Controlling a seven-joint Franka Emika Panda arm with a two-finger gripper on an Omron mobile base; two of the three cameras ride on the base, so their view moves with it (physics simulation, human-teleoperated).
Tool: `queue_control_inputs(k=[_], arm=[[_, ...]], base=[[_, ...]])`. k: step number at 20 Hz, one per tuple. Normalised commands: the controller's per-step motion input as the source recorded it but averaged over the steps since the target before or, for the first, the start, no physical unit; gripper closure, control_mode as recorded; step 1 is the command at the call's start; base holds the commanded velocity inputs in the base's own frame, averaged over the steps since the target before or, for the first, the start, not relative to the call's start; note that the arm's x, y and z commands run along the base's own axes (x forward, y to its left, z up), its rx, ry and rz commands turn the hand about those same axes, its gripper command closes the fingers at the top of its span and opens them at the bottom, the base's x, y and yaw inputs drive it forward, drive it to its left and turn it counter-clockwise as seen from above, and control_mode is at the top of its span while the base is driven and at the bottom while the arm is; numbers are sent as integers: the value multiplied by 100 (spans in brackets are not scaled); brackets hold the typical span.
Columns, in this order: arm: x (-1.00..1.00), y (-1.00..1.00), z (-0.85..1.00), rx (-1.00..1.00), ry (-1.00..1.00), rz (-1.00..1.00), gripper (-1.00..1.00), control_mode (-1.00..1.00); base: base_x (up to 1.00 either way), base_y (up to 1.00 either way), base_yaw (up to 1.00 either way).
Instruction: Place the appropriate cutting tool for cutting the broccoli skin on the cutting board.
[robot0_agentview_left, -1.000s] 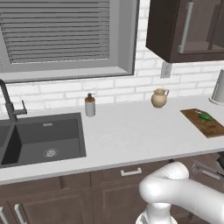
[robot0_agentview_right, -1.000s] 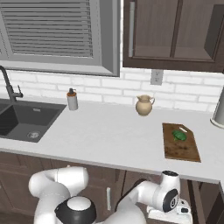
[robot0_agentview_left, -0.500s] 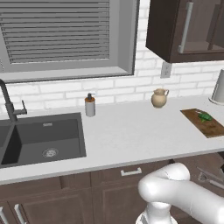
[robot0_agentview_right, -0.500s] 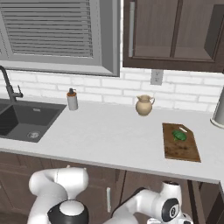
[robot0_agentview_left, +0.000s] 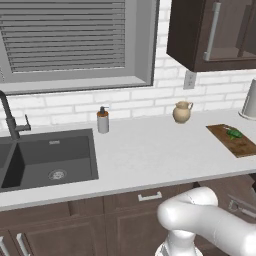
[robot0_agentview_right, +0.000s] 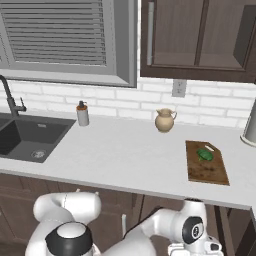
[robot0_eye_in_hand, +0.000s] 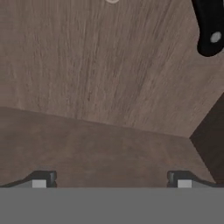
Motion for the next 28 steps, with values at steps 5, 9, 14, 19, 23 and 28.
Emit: queue_control_inputs(k=[5, 9, 14, 19, 23, 28], arm=[[34, -10, 19, 4, 0, 9, -100, -100], [29, 0, 0, 0, 0, 7, -100, -100], [18, -2, 0, 3, -1, 5, -100, -100], [13, -4, 0, 4, -1, 3, -100, -100], [13, -2, 0, 2, 0, 3, -100, -100], [16, -6, 0, 1, 0, 2, -100, -100]], base=[[0, 0, 0], [0, 0, 0], [0, 0, 0], [0, 0, 0], [0, 0, 0], [0, 0, 0]])
